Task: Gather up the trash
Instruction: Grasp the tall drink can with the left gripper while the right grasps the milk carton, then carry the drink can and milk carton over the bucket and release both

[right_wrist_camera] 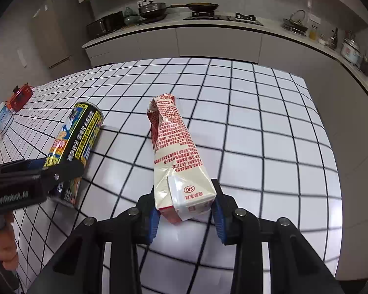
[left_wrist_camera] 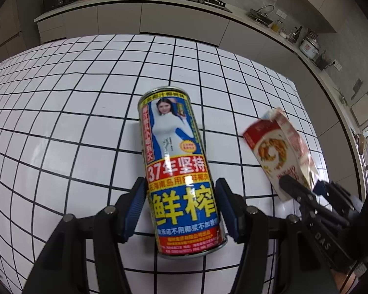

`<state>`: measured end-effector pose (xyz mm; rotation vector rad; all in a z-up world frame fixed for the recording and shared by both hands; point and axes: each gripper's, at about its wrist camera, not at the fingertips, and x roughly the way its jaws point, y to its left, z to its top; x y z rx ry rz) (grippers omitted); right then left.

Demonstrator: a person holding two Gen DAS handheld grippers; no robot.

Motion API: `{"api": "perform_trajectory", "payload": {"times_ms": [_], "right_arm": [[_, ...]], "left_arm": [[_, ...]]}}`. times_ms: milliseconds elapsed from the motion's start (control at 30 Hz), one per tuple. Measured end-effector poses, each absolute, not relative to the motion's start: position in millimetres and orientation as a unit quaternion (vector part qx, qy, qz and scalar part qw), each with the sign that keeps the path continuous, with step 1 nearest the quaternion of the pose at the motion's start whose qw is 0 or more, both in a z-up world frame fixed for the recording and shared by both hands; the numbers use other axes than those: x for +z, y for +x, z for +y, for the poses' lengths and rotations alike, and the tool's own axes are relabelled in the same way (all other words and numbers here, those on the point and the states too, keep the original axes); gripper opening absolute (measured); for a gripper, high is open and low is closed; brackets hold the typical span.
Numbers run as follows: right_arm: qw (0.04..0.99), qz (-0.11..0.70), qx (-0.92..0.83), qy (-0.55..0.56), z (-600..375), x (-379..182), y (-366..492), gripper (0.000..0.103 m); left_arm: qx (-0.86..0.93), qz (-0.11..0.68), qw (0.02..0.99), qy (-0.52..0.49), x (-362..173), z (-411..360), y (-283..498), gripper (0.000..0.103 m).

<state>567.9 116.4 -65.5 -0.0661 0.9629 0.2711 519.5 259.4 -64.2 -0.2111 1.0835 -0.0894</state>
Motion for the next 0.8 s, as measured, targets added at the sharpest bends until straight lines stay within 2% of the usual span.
{"api": "perform_trajectory", "payload": {"times_ms": [267,800], "right_arm": [[0.872,0.477,0.113,-0.01,107,-70,554,0.039],[0.886,0.446,0.122,0.021,91,-51,507,0.039]], "left_arm": [[-0.064,0.507,0.852,-0.113,-65,263,512,0.054],[-0.088,0.479,0.866,-0.11,-40,245,459,0.053]]}}
